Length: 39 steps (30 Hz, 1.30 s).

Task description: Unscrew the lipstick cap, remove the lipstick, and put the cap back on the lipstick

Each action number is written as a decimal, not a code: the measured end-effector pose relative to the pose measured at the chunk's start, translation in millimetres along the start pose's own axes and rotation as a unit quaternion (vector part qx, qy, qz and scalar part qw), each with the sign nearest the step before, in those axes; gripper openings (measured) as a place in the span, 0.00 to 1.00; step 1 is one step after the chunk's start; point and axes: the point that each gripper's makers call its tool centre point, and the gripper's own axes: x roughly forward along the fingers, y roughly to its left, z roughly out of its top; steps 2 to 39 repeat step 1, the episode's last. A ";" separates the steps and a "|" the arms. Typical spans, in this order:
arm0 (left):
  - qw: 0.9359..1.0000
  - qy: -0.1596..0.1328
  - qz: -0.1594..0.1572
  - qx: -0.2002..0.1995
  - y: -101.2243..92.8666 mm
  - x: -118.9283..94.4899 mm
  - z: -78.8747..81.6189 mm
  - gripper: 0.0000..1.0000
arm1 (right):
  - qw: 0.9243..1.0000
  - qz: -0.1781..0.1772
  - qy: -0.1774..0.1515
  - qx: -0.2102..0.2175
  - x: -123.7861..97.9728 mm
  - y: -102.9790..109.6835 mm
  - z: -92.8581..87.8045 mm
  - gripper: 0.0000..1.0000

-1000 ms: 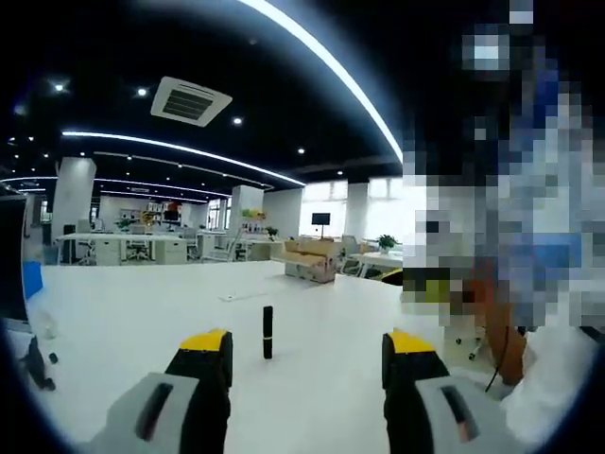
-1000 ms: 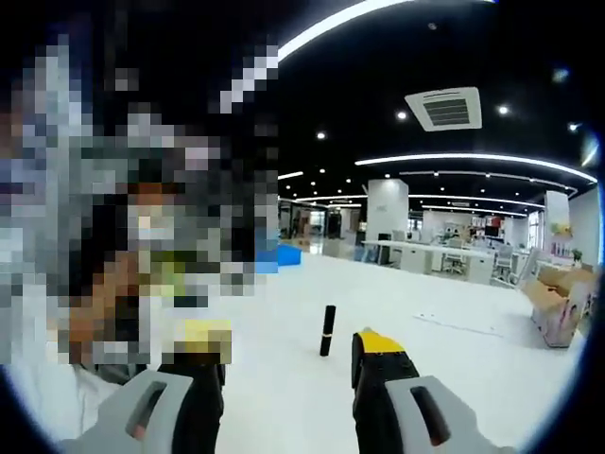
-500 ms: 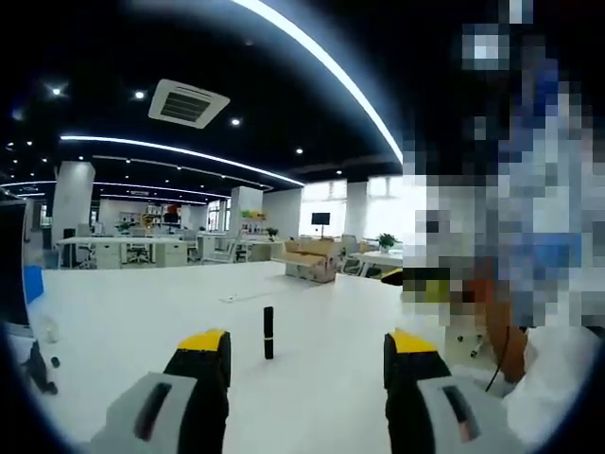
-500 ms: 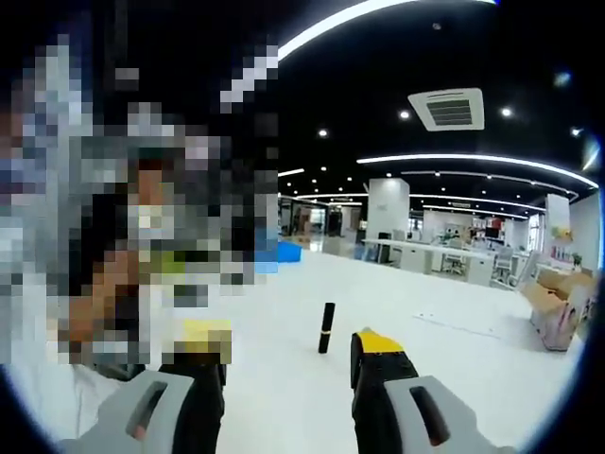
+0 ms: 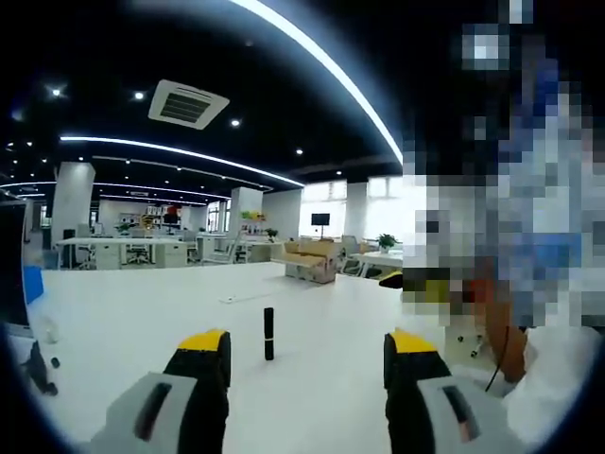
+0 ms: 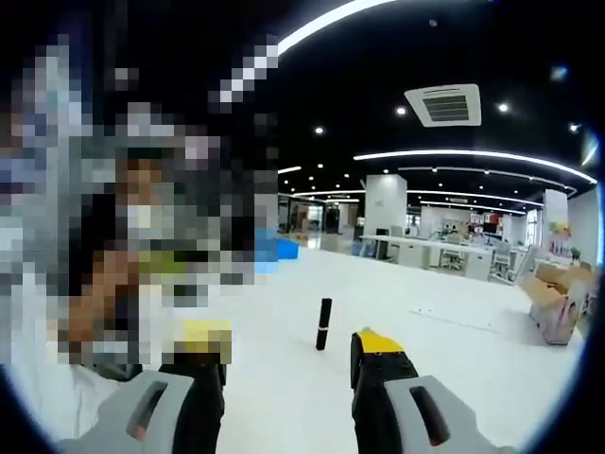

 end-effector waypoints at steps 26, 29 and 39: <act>1.000 0.000 -0.001 0.000 -0.2 0.1 0.0 0.67 | 1.000 -0.001 0.000 0.000 -0.3 -0.3 0.0 0.51; 1.000 0.000 -0.001 0.000 -0.2 0.1 0.0 0.67 | 1.000 -0.001 0.000 0.000 -0.3 -0.3 0.0 0.51; 1.000 0.000 -0.001 0.000 -0.2 0.1 0.0 0.67 | 1.000 -0.001 0.000 0.000 -0.3 -0.3 0.0 0.51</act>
